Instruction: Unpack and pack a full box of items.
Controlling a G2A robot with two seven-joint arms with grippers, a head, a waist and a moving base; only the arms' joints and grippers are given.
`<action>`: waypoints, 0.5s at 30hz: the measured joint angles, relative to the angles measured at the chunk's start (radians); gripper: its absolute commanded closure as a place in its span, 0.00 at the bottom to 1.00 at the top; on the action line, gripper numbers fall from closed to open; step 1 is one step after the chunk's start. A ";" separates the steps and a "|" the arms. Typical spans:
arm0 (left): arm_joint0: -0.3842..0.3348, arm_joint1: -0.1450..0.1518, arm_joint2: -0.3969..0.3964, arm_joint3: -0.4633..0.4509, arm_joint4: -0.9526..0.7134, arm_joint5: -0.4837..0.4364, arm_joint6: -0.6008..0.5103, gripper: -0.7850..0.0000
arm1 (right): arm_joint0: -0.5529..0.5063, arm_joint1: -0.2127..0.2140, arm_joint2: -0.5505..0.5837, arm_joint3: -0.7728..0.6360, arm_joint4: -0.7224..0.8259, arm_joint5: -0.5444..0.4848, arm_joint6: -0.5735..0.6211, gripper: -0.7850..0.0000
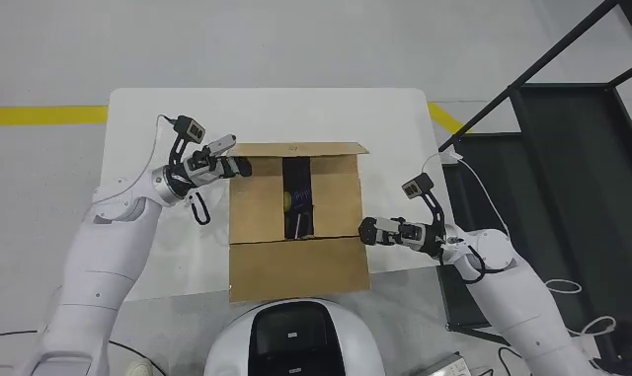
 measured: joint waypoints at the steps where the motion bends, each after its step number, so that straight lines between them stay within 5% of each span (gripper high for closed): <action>1: -0.019 -0.005 0.009 0.013 -0.014 0.000 0.002 0.00 | -0.001 0.000 0.001 0.000 -0.001 0.001 0.000 0.00; 15: -0.338 -0.096 0.174 0.328 0.018 -0.066 0.152 0.00 | -0.008 0.000 0.016 0.001 0.001 -0.005 -0.013 0.00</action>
